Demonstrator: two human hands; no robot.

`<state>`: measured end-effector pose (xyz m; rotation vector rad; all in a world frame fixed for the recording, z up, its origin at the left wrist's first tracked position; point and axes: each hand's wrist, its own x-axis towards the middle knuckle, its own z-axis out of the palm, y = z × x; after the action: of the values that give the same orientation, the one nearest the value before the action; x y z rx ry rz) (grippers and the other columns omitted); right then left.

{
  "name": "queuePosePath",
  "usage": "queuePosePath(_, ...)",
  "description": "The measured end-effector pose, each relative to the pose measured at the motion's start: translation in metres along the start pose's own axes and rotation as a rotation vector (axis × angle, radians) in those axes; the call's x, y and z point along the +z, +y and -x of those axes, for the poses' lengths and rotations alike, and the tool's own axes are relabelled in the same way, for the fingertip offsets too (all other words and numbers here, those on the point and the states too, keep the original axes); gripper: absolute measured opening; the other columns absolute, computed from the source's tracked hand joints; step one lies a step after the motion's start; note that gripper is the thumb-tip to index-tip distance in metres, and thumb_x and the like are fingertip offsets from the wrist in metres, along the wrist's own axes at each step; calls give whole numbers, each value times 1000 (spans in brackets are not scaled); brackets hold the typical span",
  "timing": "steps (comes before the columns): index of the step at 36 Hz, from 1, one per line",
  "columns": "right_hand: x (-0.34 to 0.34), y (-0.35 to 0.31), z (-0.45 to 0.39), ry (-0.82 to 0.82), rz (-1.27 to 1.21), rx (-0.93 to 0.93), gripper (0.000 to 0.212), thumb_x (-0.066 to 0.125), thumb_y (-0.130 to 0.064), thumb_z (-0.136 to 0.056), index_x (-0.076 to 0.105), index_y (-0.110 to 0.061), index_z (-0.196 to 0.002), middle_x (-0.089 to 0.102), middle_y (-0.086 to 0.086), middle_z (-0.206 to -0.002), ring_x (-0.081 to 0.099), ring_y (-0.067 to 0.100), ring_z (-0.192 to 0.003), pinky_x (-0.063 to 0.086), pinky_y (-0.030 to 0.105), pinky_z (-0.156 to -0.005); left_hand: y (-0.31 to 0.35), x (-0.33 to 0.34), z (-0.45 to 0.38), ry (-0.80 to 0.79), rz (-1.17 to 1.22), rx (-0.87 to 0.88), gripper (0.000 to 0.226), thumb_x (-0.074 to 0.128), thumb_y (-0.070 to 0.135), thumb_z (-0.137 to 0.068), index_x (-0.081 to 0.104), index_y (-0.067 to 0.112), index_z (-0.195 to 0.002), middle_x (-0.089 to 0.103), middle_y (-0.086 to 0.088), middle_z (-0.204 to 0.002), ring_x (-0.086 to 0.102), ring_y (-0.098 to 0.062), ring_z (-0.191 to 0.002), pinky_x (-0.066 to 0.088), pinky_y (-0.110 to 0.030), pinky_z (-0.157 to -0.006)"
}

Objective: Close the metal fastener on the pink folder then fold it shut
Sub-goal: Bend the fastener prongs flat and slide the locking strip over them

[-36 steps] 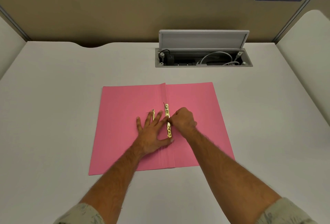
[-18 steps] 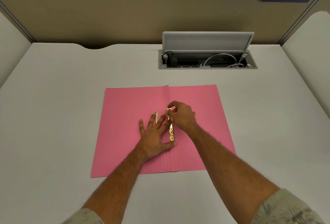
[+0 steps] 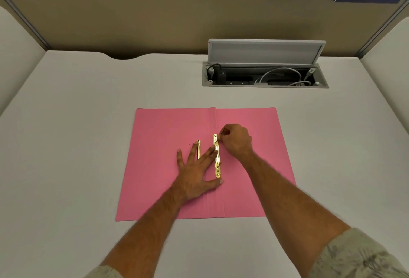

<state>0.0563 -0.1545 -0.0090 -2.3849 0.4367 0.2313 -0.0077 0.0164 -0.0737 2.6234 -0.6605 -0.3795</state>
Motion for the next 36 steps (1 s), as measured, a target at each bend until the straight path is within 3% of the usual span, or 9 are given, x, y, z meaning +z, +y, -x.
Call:
queuePosePath(7,3,0,-10,11,23,-17,5,72,-21,-87,77,-19,-90,76,-2,-90,63,21,-89,42,47,-100,0,1,0,7,-18,-1,93,41,82,-84,5,42,-160,-10,31,-162,-29,-18,-153,-28,-66,-111)
queuePosePath(15,2,4,-16,-29,36,-164,9,72,-14,-87,79,-13,-93,75,1,-95,67,23,-93,48,52,-98,1,2,1,-2,-20,-6,93,40,82,-84,4,42,-160,-12,32,-161,-28,-19,-153,-28,-66,-111)
queuePosePath(25,3,1,-19,-57,2,-161,4,75,-17,-83,78,-17,-86,75,-5,-89,68,21,-94,43,53,-102,-1,4,-1,7,-27,-5,95,38,84,-82,1,43,-159,-16,34,-159,-32,-16,-151,-30,-64,-110)
queuePosePath(31,4,-3,-24,-90,109,-265,7,78,-21,-85,76,-16,-88,64,-8,-85,62,20,-91,37,45,-93,-1,5,-1,5,-21,-6,96,38,85,-82,-2,44,-159,-15,32,-160,-31,-17,-152,-31,-63,-110)
queuePosePath(36,2,-5,-28,-111,124,-284,7,79,-21,-83,77,-16,-88,61,-10,-83,57,16,-88,41,50,-98,-1,4,-1,8,-26,-5,95,38,85,-83,-1,44,-159,-15,33,-160,-31,-17,-152,-31,-63,-110)
